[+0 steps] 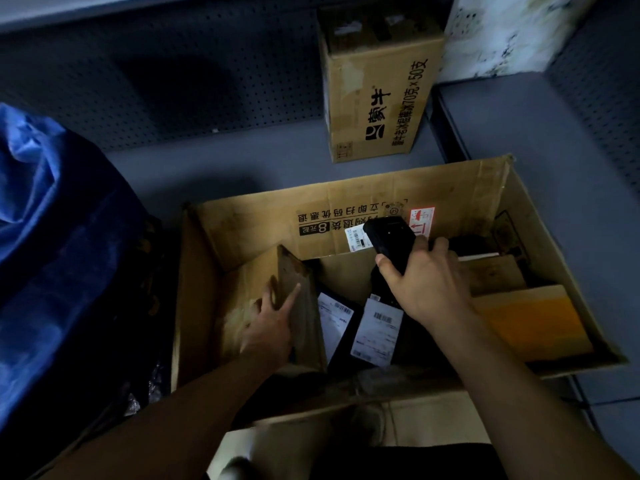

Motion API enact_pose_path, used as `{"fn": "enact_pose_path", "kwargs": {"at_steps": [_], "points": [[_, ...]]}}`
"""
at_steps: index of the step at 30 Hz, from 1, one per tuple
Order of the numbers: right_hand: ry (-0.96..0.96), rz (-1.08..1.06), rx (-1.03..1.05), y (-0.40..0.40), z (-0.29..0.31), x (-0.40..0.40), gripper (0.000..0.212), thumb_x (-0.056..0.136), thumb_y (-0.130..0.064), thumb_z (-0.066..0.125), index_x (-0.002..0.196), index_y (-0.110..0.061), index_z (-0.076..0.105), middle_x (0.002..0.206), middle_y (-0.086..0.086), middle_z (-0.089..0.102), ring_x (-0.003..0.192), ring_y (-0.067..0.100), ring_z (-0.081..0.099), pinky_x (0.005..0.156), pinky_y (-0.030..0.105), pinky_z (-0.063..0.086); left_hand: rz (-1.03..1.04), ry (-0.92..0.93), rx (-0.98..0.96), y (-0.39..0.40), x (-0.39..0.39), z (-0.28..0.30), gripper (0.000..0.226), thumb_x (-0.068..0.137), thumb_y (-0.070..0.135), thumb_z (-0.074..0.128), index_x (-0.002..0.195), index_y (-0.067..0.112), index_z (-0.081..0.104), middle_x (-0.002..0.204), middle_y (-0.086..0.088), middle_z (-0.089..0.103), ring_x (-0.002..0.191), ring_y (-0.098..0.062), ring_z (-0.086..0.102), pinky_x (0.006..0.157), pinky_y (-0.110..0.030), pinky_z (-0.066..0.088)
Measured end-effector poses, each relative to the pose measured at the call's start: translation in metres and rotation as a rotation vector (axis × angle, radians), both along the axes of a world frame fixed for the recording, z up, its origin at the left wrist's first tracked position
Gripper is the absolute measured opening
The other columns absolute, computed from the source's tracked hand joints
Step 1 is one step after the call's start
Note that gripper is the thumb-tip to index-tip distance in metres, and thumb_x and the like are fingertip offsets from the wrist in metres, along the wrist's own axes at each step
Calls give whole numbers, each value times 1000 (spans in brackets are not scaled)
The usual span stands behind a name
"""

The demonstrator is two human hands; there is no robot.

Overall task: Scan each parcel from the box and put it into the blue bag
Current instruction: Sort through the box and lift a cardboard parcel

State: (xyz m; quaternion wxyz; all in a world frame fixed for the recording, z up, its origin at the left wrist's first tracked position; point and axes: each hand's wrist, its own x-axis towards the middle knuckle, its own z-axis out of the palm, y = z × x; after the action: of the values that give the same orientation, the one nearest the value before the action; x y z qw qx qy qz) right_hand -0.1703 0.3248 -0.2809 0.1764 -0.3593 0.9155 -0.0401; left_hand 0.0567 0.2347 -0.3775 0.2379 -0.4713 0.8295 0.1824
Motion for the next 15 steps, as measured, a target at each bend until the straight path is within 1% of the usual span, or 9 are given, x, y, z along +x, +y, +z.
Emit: {"fn": "enact_pose_path", "kwargs": {"at_steps": [2,3,5,6,8,10,11,13,15], "points": [[-5,-1,-1,1,0,-1,81,93,-69,39,145,-7,38,140,21,39,123,36,46,93,49,49,-107,-79,-62,7,-13,-1,90,94,38,60,151,52,-8,159,-11,-29,145,-45,12,108,-59,38],[-6,-3,-1,1,-1,-1,81,93,-69,39,145,-8,38,139,21,39,123,36,46,94,48,49,-176,-106,-106,11,-19,-4,87,93,39,61,152,49,-2,158,-12,-31,145,-47,7,109,-62,33],[-9,-10,-1,2,-2,-1,80,93,-69,39,145,-8,38,139,21,39,123,36,45,94,47,48,-270,-161,-172,19,-29,-16,85,92,49,60,155,40,3,156,-15,-34,146,-50,-5,109,-71,22],[-11,-13,-6,2,-2,-2,79,93,-68,40,144,-8,38,139,20,39,123,36,45,94,46,48,-296,-189,-207,22,-34,-22,88,91,57,56,157,34,2,155,-18,-34,146,-51,-8,108,-74,16],[-20,-13,-15,2,-4,-2,78,93,-67,41,143,-7,40,138,20,39,123,36,45,94,45,47,-302,-258,-275,31,-45,-30,91,92,69,41,158,24,-3,155,-23,-31,144,-53,-11,105,-79,7],[-22,-10,-14,2,-6,-3,78,93,-67,41,142,-7,40,138,21,39,123,36,45,94,45,46,-269,-327,-316,39,-57,-33,93,90,76,26,157,22,-10,155,-26,-30,142,-56,-15,100,-83,0],[-16,-8,-15,2,-6,-3,78,93,-67,41,142,-7,40,137,21,39,122,36,45,94,45,46,-254,-358,-321,42,-61,-34,98,87,80,23,156,21,-13,153,-28,-31,141,-57,-18,98,-85,-1],[-5,-3,-15,1,-8,-3,79,93,-68,41,143,-7,39,137,21,40,122,36,46,94,45,46,-236,-417,-315,45,-63,-41,109,80,87,25,154,20,-19,151,-30,-33,138,-60,-22,95,-87,-3],[-16,3,-9,-1,-10,-2,80,93,-69,40,145,-8,37,140,21,38,124,36,45,95,46,46,-201,-445,-302,47,-60,-49,117,77,90,31,152,19,-23,150,-32,-35,135,-61,-25,93,-89,-3]]}}
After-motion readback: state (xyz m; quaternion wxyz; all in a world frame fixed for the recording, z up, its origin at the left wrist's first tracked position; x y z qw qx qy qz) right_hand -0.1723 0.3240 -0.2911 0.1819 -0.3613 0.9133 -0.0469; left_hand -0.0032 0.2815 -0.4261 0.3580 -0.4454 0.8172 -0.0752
